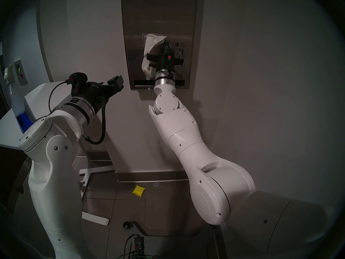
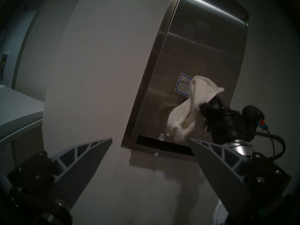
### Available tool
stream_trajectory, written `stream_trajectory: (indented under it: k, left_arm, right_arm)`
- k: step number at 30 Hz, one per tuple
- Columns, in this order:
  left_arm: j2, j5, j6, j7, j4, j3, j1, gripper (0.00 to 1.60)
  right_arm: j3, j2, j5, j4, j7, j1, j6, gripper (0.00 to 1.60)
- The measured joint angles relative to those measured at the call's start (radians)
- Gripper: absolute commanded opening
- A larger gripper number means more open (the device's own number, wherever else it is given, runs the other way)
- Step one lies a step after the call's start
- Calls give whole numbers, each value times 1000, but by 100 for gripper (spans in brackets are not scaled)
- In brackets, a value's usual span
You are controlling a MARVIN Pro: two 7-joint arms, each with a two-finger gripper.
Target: Pick up the cloth and wipe the surface
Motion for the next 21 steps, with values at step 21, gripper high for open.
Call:
stream_trajectory:
  k: [21]
  left_arm:
    - [0,-1,0,0,0,0,-1,160]
  right_arm:
    - [-11,-30,-172,146,-156,141,218,0]
